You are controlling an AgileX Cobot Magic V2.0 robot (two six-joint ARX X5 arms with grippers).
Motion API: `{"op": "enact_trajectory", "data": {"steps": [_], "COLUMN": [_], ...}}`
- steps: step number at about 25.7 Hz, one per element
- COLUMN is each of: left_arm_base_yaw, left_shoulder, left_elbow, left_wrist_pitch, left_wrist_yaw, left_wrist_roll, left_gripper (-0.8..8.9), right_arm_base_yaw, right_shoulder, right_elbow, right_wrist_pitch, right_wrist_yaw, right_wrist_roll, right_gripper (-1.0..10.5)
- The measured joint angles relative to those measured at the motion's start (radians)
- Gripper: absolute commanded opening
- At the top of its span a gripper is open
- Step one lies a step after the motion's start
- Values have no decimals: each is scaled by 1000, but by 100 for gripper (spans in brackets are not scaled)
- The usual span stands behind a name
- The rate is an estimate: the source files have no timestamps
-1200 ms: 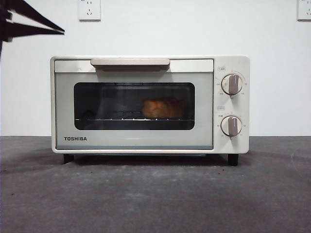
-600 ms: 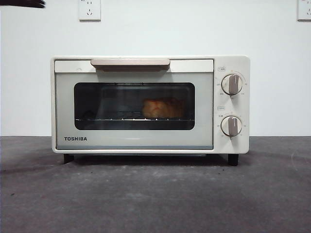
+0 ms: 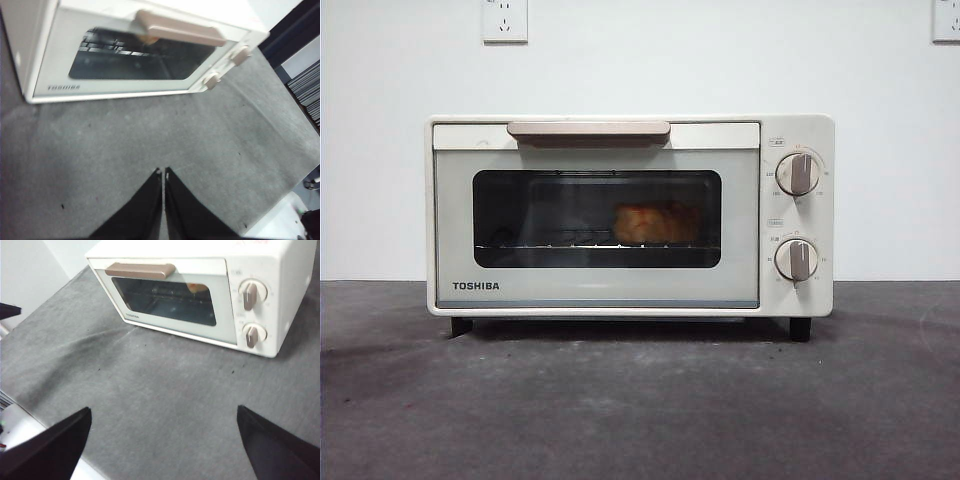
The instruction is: The left arm flap open the oven, the right arm pick bread and place it into oven, the left arm flap close the oven
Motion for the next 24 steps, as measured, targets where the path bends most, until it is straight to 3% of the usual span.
{"op": "enact_trajectory", "data": {"steps": [8,10,12,24], "left_arm_base_yaw": [-3,-6,-13,-21], "left_shoulder": [-101,-109,-119,-127], "left_elbow": [0,0,0,0], "left_wrist_pitch": [-43,-43,-43,-43], "left_wrist_yaw": [-134,-147,-150,-151], "left_wrist_roll": [40,46,53,60], "left_gripper": [12,12,12,12], "right_arm_base_yaw": [0,0,0,0], "right_shoulder": [0,0,0,0], "right_elbow": [0,0,0,0], "right_wrist_pitch": [11,11,10,12], "right_wrist_yaw": [0,0,0,29], "right_wrist_roll": [-64,-67,-67,-74], "right_gripper": [450,306,-19,18]}}
